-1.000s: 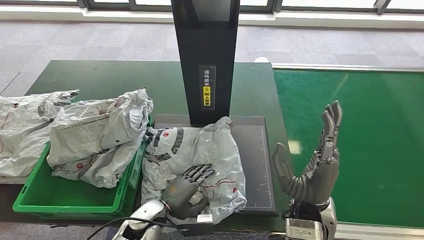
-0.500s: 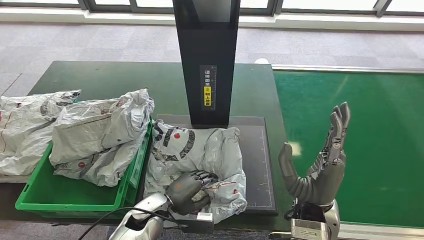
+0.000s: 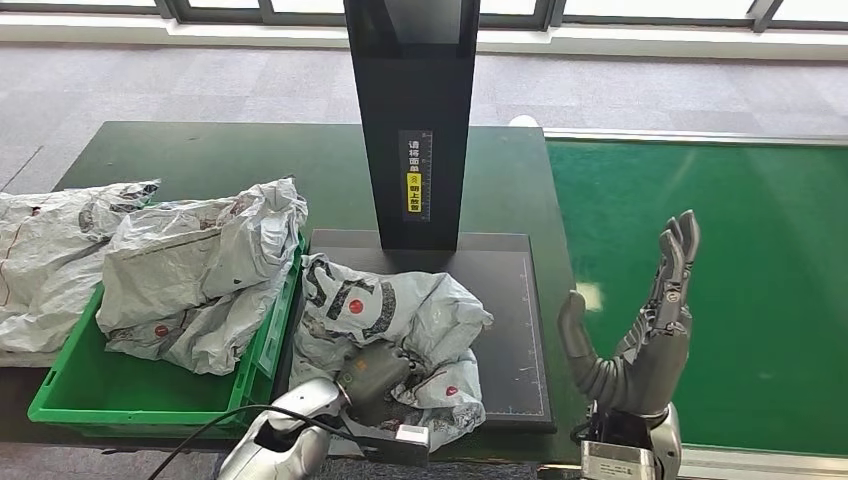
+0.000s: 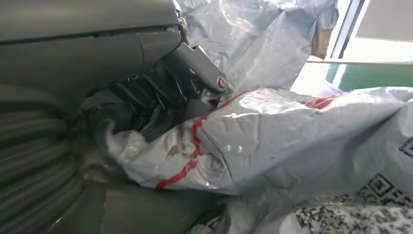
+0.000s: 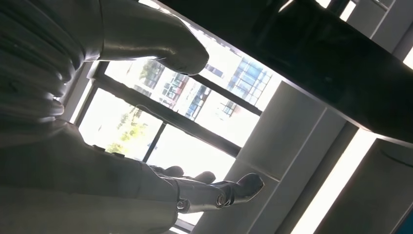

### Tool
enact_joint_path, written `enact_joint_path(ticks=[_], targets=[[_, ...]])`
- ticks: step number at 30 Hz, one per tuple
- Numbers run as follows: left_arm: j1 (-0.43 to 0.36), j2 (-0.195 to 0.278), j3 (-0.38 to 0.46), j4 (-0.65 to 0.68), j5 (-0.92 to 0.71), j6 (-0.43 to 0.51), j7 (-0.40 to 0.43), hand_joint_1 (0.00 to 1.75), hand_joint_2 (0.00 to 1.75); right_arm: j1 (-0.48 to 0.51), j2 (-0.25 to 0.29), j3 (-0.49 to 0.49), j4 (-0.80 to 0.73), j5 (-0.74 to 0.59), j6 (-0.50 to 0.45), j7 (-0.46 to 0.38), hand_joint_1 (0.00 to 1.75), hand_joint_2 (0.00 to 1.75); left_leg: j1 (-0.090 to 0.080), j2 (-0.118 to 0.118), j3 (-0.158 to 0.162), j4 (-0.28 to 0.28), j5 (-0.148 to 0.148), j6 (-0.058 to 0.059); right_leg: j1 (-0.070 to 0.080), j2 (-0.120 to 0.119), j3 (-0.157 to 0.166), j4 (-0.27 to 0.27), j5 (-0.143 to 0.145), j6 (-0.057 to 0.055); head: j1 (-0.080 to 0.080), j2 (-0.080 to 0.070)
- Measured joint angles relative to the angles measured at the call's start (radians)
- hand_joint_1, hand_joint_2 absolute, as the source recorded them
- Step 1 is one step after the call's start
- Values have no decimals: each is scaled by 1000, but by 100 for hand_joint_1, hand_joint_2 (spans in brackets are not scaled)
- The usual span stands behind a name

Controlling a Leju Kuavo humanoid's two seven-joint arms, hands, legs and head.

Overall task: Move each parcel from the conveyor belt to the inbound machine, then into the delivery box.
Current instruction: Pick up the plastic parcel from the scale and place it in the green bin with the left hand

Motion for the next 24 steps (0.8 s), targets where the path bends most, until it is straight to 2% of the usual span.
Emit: enact_joint_path(ticks=[4, 7, 12, 15, 24], targets=[[19, -17, -2, -109, 33, 247, -22, 175, 175, 40, -2, 0, -27, 16, -29, -1, 0, 175, 0, 0, -3, 0, 0, 0, 0, 0, -2, 0, 0, 0, 0, 0], [36, -28, 2, -255, 97, 367, -38, 175, 175, 56, -2, 0, -40, 22, -47, -2, 0, 175, 0, 0, -3, 0, 0, 0, 0, 0, -2, 0, 0, 0, 0, 0], [126, -31, 28, -477, 366, 596, -188, 175, 175, 56, -2, 8, -41, 1, -69, -2, 0, 175, 0, 1, -3, 0, -1, -1, 1, 2, -3, 0, 0, 0, 0, 0], [191, -31, 54, -632, 480, 636, -223, 175, 175, 52, -6, 15, -41, -18, -83, -1, 0, 175, 1, 0, -3, 0, -1, -1, 1, 1, -3, 0, -1, -1, 0, 0], [275, -47, 111, -905, 497, 640, -224, 175, 175, 46, -17, 18, -41, -38, -90, -2, 0, 175, 1, 0, -3, 0, -1, -1, 1, 0, -2, 0, -1, -1, 0, 0]])
